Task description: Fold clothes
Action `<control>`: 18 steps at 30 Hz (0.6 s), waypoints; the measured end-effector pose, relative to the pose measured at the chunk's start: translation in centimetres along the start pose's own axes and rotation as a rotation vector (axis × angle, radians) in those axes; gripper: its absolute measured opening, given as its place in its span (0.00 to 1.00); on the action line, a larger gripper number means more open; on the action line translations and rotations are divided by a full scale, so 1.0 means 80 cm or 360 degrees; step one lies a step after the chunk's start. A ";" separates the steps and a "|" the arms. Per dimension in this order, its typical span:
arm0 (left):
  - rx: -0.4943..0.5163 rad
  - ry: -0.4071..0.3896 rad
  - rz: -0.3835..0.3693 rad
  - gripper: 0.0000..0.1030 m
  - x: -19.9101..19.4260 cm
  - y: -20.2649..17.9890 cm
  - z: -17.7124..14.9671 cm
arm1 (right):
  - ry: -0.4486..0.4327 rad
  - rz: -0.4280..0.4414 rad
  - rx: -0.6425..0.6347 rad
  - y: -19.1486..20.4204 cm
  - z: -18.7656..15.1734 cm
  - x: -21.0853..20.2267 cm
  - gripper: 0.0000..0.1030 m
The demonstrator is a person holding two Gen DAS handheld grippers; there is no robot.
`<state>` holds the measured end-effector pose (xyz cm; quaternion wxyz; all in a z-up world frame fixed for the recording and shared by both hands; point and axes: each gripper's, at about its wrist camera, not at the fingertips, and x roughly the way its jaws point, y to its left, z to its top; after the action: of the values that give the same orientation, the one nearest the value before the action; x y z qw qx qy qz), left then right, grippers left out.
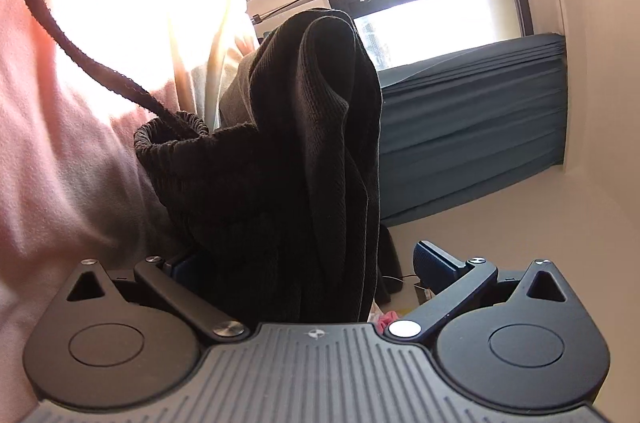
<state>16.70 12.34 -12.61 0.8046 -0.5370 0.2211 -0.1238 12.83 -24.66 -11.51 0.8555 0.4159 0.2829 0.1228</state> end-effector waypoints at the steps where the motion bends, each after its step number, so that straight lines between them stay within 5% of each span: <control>1: -0.0019 0.0006 0.0048 1.00 0.006 0.005 0.002 | 0.0008 0.0024 0.0038 -0.004 0.003 0.005 0.69; 5: -0.0083 0.0060 0.0303 0.99 0.030 0.025 0.009 | 0.0029 0.0093 0.0171 -0.020 0.012 0.028 0.71; 15: 0.0095 0.0103 0.0514 0.99 0.061 0.011 0.000 | 0.0093 0.0046 0.0092 -0.015 0.021 0.070 0.70; 18: 0.0124 0.0097 0.0565 0.84 0.063 0.006 -0.001 | 0.0070 0.0017 0.0044 -0.011 0.019 0.066 0.58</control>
<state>21.03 10.28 -14.16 0.8269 -0.4540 0.3319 -0.0045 17.95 -23.81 -13.45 0.8427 0.4264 0.3010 0.1324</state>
